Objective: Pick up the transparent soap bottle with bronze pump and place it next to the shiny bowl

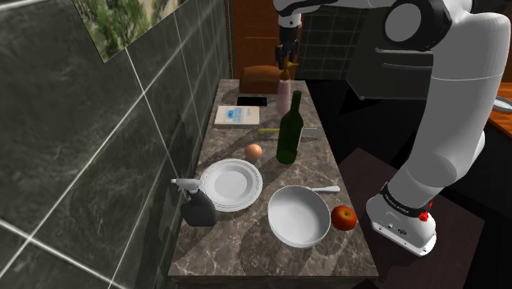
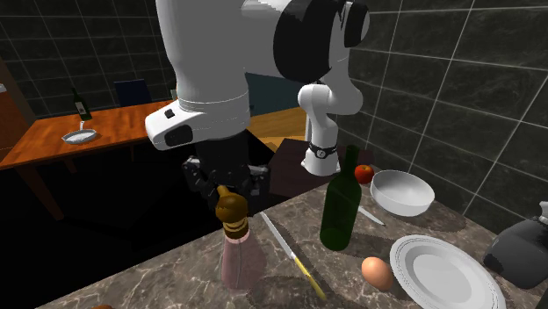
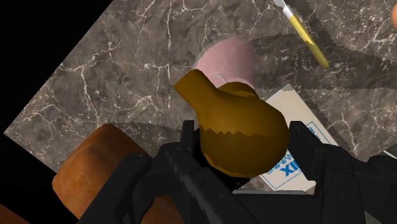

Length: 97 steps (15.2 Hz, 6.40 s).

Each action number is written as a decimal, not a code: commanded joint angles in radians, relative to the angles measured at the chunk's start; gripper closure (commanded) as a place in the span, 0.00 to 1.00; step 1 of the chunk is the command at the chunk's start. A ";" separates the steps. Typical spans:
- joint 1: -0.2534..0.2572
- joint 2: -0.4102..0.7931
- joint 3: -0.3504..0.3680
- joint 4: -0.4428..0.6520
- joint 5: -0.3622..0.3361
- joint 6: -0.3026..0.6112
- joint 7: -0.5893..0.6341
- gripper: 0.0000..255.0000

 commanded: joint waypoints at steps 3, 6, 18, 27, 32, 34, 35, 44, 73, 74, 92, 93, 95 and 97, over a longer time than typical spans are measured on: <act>-0.001 -0.002 0.000 0.052 0.000 -0.054 0.000 1.00; -0.002 0.000 -0.001 0.096 0.000 -0.096 0.000 1.00; -0.010 0.046 -0.002 0.330 0.005 -0.283 -0.003 1.00; 0.007 0.029 0.003 0.425 0.002 -0.395 0.020 1.00; 0.067 -0.126 0.023 0.278 -0.015 -0.404 0.091 1.00; 0.089 -0.177 0.034 0.240 -0.020 -0.417 0.123 1.00; 0.100 -0.200 0.040 0.224 -0.022 -0.425 0.138 1.00; 0.190 -0.359 0.110 0.170 -0.027 -0.530 0.296 1.00; 0.339 -0.586 0.264 -0.033 0.023 -0.551 0.612 1.00; 0.339 -0.595 0.263 -0.058 0.024 -0.535 0.610 1.00; 0.342 -0.710 0.259 -0.431 0.036 -0.277 0.594 1.00; 0.342 -0.714 0.260 -0.449 0.037 -0.263 0.593 1.00; 0.343 -0.722 0.260 -0.483 0.038 -0.236 0.592 1.00; 0.343 -0.728 0.260 -0.516 0.039 -0.209 0.591 1.00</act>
